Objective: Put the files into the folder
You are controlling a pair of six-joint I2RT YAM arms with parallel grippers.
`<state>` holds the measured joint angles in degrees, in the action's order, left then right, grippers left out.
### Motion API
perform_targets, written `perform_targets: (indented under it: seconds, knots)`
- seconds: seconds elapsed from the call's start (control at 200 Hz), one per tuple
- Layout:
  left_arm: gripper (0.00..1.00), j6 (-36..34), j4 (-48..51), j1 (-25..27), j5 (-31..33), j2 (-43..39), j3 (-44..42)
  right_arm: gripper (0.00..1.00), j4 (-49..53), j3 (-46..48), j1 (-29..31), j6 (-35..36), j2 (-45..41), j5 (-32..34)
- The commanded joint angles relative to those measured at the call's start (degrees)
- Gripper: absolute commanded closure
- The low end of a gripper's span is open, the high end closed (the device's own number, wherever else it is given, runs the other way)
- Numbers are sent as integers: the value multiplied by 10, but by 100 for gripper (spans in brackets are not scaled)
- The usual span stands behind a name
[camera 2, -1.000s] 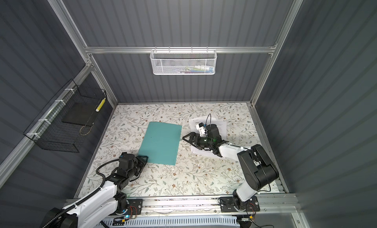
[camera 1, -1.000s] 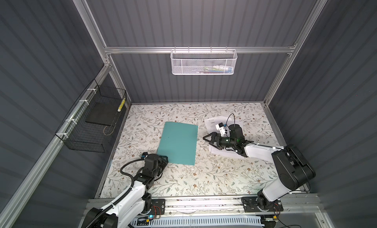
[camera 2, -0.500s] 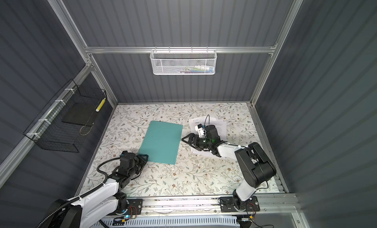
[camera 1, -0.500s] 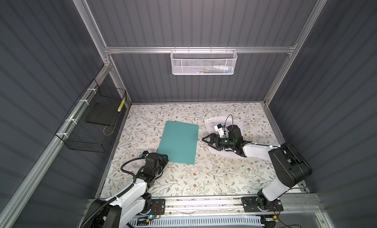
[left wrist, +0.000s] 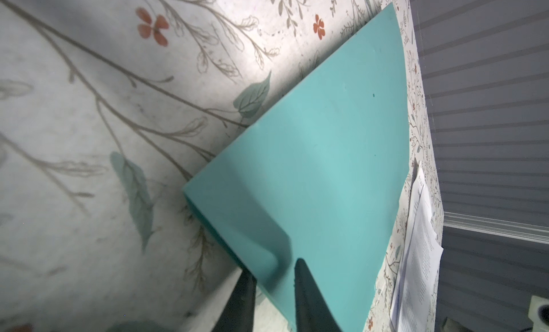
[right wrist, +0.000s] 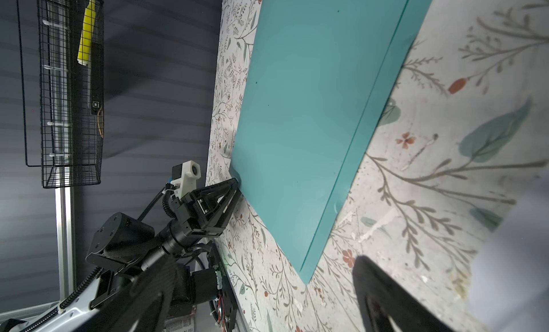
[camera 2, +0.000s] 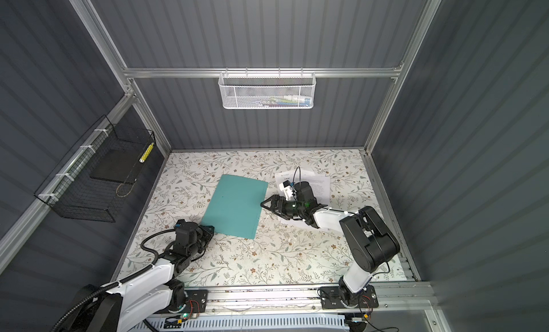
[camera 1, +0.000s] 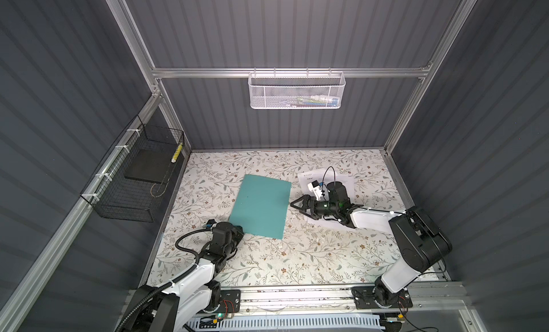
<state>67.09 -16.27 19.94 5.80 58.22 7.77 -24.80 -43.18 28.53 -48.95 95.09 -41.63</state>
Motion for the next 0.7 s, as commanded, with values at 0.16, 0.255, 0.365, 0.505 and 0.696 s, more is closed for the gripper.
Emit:
perform_targets:
  seconds: [0.16,0.255,0.365,0.505,0.696]
  knots:
    - [83,-12,-41,3,16,36,7,5,27,-25,22,24,5,9]
    - [87,-16,-37,3,22,33,14,5,29,-25,25,25,5,11]
    - [89,-20,-22,3,34,15,19,5,33,-24,27,28,2,14]
    - [94,-26,3,3,48,-6,24,5,34,-24,29,29,2,15]
    - [94,-28,-22,2,47,5,19,5,32,-25,32,26,9,14]
